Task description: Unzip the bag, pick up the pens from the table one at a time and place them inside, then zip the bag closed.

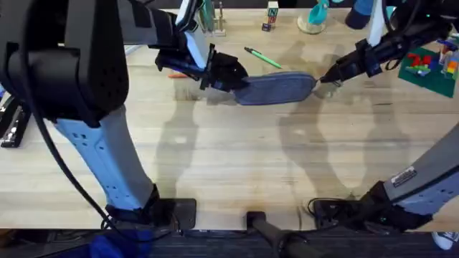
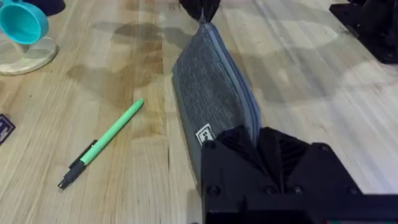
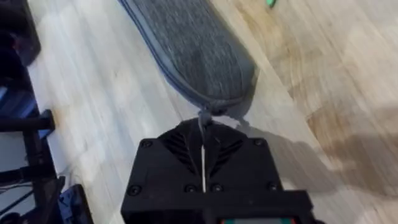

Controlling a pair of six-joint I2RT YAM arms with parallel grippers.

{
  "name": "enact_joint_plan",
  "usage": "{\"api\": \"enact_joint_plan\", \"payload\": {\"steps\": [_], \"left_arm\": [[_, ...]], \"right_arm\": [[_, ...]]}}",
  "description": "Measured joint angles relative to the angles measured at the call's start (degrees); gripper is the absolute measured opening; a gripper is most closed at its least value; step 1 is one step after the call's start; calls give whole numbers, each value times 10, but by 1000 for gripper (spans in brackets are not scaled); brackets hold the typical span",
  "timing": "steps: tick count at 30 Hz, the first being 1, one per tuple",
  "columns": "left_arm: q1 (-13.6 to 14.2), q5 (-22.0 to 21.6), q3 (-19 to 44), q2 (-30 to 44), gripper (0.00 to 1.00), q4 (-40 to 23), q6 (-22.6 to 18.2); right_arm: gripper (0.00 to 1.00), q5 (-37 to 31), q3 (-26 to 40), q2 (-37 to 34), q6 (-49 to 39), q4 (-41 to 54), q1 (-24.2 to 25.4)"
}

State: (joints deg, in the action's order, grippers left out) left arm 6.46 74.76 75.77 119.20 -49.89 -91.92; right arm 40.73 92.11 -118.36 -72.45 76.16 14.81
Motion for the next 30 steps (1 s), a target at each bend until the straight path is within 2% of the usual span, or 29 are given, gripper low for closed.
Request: {"api": "enact_joint_plan", "payload": {"steps": [13,30], "left_arm": [[0,0,0,0,43,0,0],[0,0,0,0,43,0,0]], "right_arm": [[31,49,15,0,0,19,-7],[31,75,23,21,3,21,-69]]}}
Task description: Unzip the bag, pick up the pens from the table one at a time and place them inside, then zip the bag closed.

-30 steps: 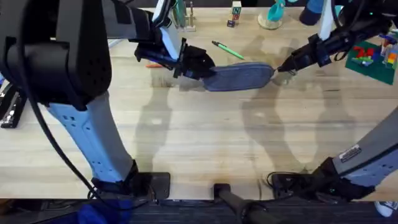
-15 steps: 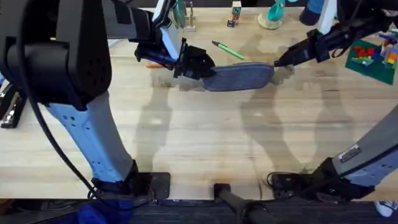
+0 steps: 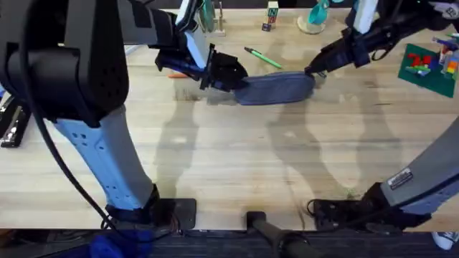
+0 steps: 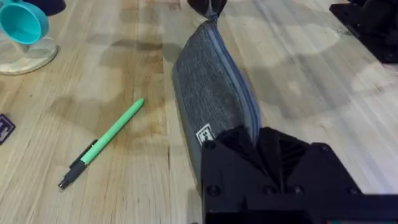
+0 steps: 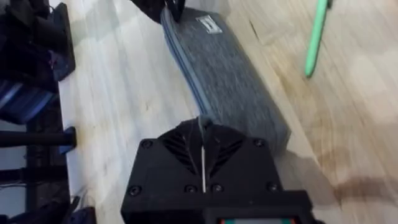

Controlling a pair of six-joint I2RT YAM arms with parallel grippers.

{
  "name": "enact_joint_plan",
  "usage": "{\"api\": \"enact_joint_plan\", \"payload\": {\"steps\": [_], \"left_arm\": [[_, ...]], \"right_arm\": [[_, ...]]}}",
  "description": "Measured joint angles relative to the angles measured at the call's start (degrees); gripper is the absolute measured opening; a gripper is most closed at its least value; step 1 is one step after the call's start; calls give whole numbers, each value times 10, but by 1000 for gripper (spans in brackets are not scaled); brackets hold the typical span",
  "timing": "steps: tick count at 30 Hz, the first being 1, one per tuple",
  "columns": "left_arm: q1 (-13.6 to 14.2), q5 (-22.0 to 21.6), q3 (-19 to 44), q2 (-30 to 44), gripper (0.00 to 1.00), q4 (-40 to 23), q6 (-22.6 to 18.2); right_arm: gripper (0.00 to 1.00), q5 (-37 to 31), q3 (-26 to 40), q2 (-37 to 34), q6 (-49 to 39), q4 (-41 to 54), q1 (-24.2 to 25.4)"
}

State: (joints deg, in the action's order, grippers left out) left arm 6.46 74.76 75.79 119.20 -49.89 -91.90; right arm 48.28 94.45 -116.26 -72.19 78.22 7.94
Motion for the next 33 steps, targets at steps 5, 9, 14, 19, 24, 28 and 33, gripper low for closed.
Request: {"api": "enact_joint_plan", "payload": {"steps": [5,9,14,19,24,28,33], "left_arm": [[0,0,0,0,43,2,0],[-2,-3,0,0,43,1,1],[-2,-5,0,0,43,0,2],[-2,-5,0,0,43,0,2],[-2,-7,0,0,43,0,2],[-2,-7,0,0,43,0,2],[-2,-8,0,0,43,0,2]], "right_arm": [[33,7,0,0,31,-48,-23],[35,11,0,0,118,-144,-46],[35,10,0,0,188,-183,-63],[35,-9,0,0,243,-193,-92],[36,-27,2,0,270,-201,-130],[36,-40,2,0,288,-211,-150],[36,-51,2,1,298,-219,-166]]}}
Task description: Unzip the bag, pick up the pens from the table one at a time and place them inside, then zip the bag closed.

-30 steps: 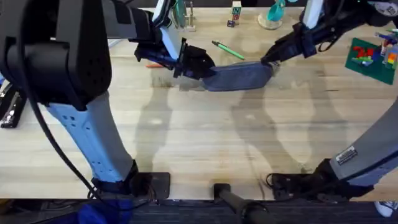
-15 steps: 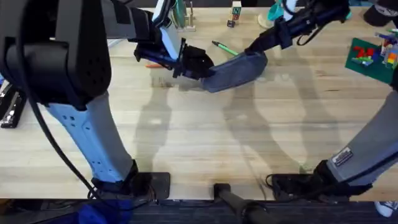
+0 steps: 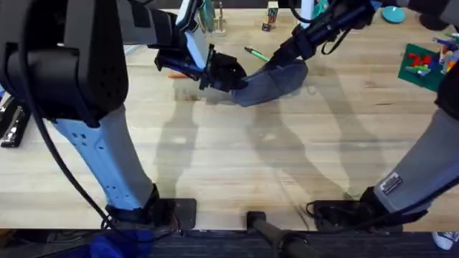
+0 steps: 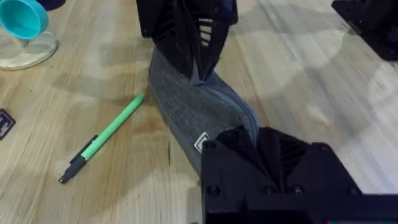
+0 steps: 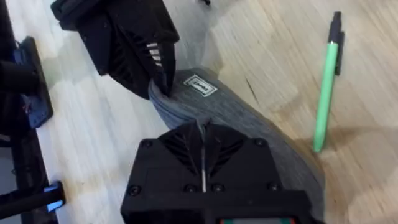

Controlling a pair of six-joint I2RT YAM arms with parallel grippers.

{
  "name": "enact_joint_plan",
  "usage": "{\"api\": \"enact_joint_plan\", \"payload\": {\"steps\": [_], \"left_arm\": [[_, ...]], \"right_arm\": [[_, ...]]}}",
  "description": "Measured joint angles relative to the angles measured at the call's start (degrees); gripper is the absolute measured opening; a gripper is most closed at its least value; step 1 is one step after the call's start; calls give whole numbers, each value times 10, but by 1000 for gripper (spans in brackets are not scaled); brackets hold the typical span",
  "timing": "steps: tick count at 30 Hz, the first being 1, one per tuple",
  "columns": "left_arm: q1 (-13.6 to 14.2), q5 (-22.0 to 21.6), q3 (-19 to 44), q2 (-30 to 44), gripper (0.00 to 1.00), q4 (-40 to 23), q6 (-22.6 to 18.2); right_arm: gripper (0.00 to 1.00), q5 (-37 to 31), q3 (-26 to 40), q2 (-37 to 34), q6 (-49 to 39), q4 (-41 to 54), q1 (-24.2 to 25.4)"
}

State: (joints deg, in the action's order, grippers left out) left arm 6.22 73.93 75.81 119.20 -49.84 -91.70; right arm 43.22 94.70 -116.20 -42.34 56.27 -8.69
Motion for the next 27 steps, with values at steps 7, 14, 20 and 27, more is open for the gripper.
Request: {"api": "enact_joint_plan", "payload": {"steps": [7,14,20,27], "left_arm": [[0,-1,0,0,43,1,0],[-3,-1,0,0,43,0,0],[-4,0,0,0,43,1,0],[-6,0,0,0,43,3,0]], "right_arm": [[35,-6,0,0,6,-9,-26],[37,-23,0,22,10,-14,-49],[39,-32,0,37,39,-16,-78],[39,-37,-8,37,79,-50,-95]]}}
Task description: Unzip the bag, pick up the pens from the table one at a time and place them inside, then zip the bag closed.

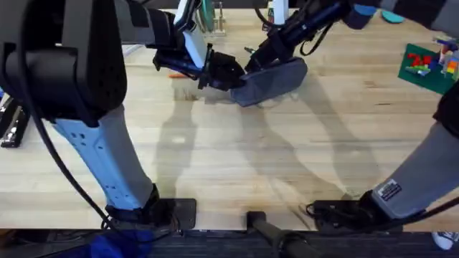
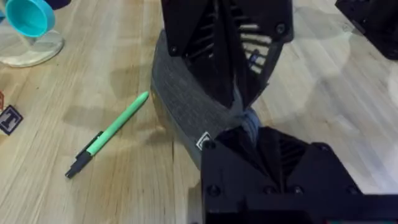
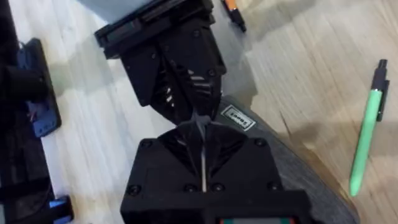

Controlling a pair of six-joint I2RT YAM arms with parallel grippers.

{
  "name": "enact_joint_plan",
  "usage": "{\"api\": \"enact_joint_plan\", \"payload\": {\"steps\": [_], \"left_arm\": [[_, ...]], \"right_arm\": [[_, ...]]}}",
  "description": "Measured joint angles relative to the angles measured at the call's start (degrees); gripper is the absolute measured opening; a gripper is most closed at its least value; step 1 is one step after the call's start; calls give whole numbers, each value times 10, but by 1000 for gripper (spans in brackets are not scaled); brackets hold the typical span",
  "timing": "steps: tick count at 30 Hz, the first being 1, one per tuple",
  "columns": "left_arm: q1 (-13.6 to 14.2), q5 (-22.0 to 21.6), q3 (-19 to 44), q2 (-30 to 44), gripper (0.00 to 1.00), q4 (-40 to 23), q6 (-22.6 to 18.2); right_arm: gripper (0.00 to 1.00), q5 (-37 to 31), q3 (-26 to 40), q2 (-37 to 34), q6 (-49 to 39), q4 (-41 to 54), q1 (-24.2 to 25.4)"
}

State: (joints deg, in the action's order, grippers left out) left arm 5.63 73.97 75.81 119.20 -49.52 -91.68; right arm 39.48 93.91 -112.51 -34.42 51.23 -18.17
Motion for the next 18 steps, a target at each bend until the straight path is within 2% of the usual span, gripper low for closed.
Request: {"api": "enact_joint_plan", "payload": {"steps": [18], "left_arm": [[0,-1,0,0,43,3,0]], "right_arm": [[37,-1,-12,0,30,-20,0]]}}
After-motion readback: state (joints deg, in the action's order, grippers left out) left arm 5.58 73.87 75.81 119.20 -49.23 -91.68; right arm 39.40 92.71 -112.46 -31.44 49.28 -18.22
